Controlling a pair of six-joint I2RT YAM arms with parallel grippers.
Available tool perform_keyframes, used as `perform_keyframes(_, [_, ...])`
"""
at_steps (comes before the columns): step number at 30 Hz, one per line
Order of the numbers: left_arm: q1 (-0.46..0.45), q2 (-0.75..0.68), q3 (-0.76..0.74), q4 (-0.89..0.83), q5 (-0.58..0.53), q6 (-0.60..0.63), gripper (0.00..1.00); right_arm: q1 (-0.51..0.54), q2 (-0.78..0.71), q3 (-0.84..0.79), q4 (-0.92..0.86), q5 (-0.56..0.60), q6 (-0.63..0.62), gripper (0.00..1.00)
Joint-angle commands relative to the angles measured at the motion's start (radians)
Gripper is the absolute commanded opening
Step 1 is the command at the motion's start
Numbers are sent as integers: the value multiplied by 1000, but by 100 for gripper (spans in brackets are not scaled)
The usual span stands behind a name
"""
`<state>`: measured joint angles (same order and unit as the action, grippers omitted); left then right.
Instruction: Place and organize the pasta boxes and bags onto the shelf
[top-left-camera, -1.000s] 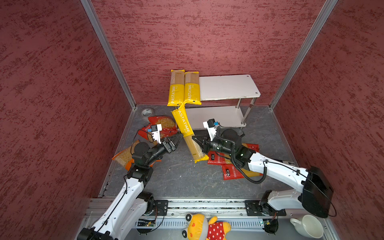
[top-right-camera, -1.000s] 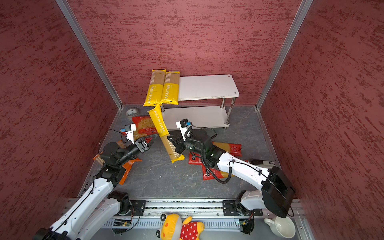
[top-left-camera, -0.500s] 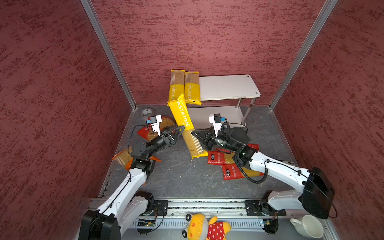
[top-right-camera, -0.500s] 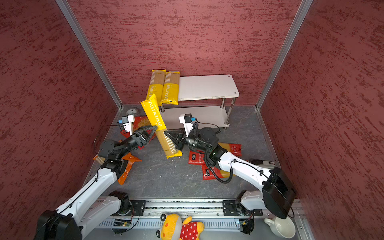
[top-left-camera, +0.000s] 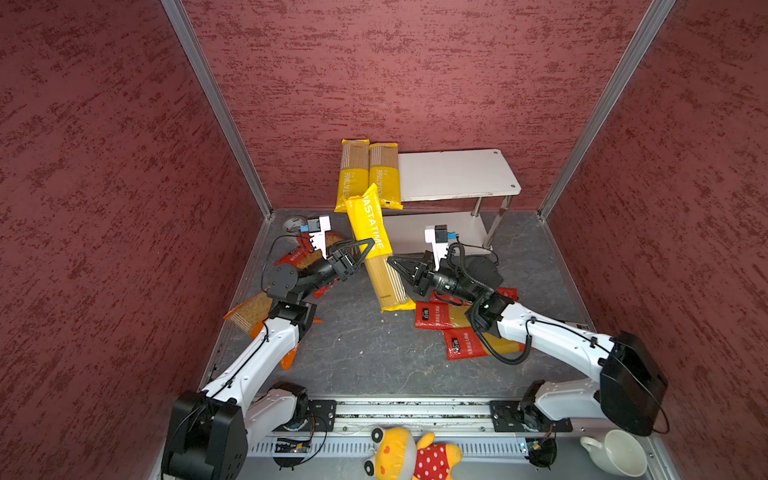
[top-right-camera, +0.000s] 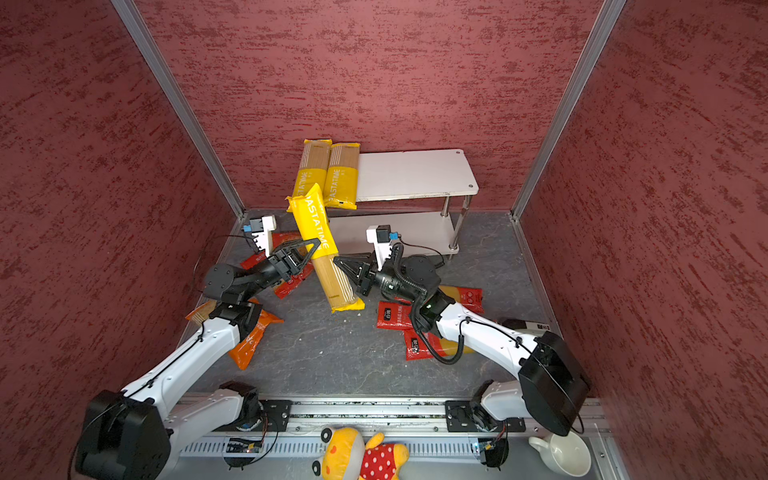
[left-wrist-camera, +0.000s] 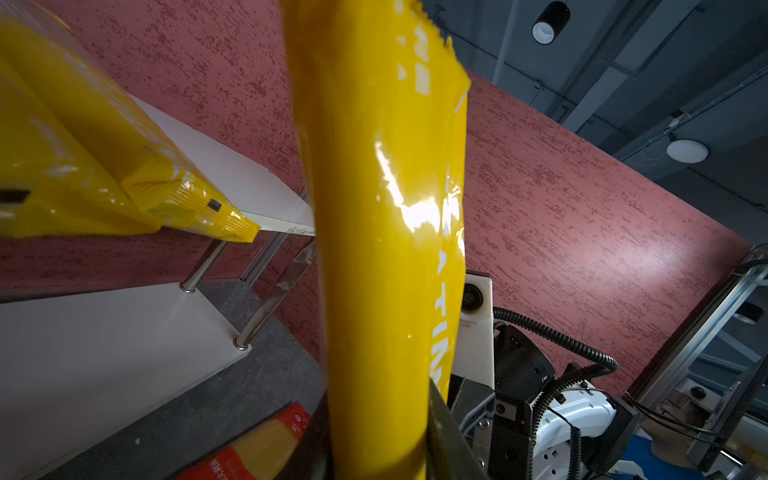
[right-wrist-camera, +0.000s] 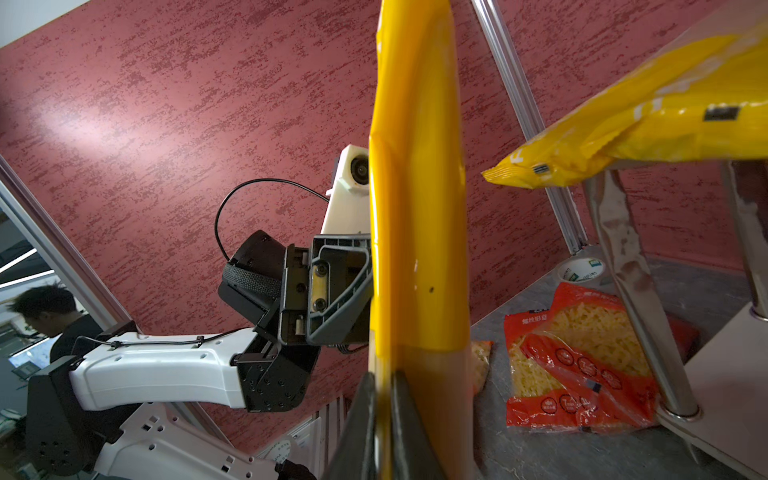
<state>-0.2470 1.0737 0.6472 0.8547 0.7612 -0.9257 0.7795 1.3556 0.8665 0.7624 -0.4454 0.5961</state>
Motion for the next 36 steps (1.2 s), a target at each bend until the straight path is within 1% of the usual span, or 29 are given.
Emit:
perform_keyframes(1, [-11, -17, 66, -15, -7, 30, 22, -3, 4, -20, 109, 48, 18, 18])
perform_keyframes(5, [-11, -15, 104, -27, -39, 42, 16, -13, -15, -68, 103, 75, 22, 25])
perform_keyframes(8, [-12, 3, 141, -21, -50, 37, 15, -36, -46, -107, 84, 74, 20, 37])
perform_keyframes(12, [-12, 39, 211, -41, -67, 30, 13, -101, -94, -144, -38, 37, 4, 52])
perform_keyframes(14, [-13, 60, 247, -48, -76, 28, 13, -126, -117, -156, -79, 4, 3, 55])
perform_keyframes(17, [-25, 84, 282, -63, -109, 41, 13, -132, -121, -140, -125, -69, -3, 60])
perform_keyframes(20, [-47, 111, 315, -69, -124, 62, 13, -125, -101, -107, -187, -88, -8, 61])
perform_keyframes(24, [-93, 147, 363, -100, -143, 96, 14, -125, -99, -130, -99, -89, -1, 61])
perform_keyframes(28, [-124, 173, 407, -140, -156, 130, 14, -126, -86, -133, -59, -109, 2, 60])
perform_keyframes(32, [-124, 172, 421, -190, -185, 160, 14, -189, -143, -196, -30, -85, 24, 63])
perform_keyframes(36, [-124, 185, 428, -202, -205, 163, 12, -270, -194, -236, -23, -125, 64, 65])
